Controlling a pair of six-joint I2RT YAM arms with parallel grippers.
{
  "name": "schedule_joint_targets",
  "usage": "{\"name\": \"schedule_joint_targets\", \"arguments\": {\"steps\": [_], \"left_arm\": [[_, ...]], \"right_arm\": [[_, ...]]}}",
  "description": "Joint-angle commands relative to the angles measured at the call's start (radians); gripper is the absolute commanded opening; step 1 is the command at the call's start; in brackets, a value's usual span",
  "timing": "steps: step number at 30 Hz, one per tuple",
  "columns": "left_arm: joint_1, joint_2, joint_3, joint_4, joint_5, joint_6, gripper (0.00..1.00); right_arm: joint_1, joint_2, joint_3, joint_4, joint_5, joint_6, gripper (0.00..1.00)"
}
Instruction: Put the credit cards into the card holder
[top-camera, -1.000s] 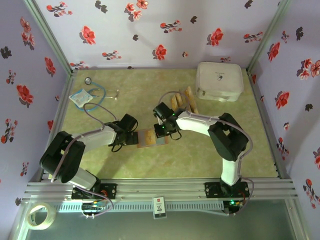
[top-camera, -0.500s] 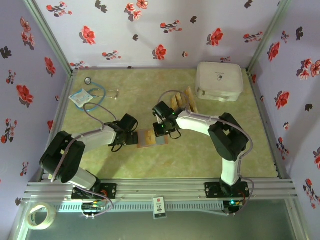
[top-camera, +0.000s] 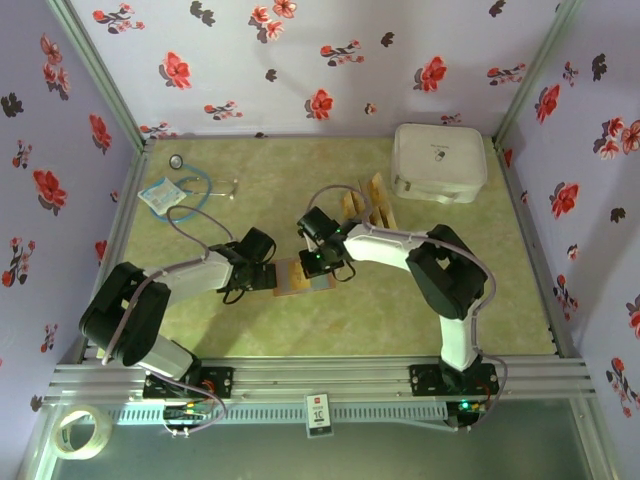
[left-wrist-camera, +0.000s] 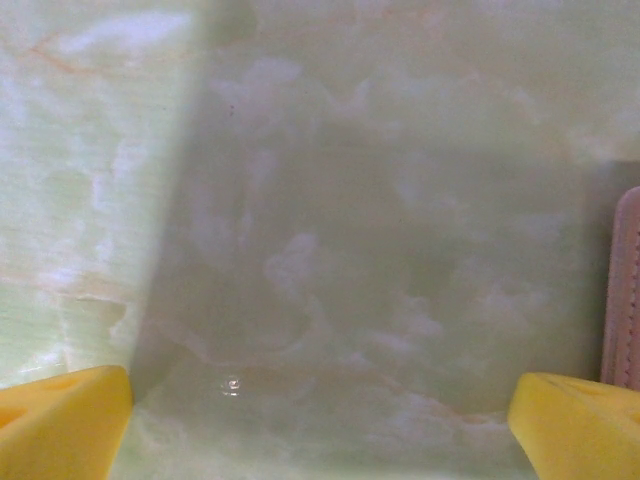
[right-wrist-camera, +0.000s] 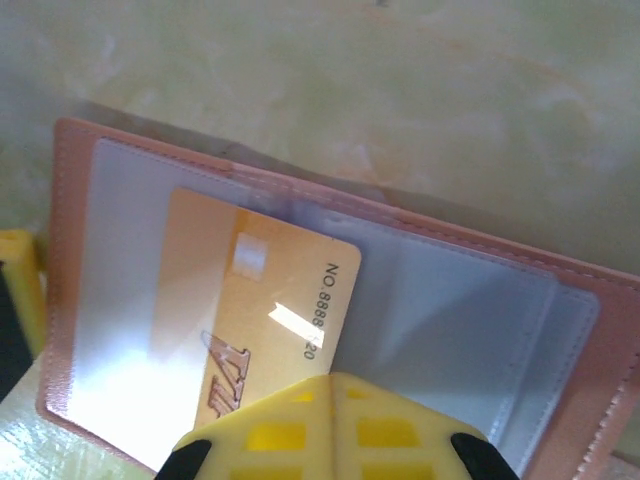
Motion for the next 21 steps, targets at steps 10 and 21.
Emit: {"name": "schedule_joint_targets", "arguments": {"steps": [10,21], "left_arm": [[0.004,0.047,-0.029,0.071,0.003,0.009,1.00],[0.003,0.045,-0.032,0.071,0.004,0.007,1.00]], "right_arm": [[0.044,0.055,0.048,0.011,-0.012,0.029,0.00],[0.051,0.062,0.066,0.022,-0.026,0.047,0.00]]}}
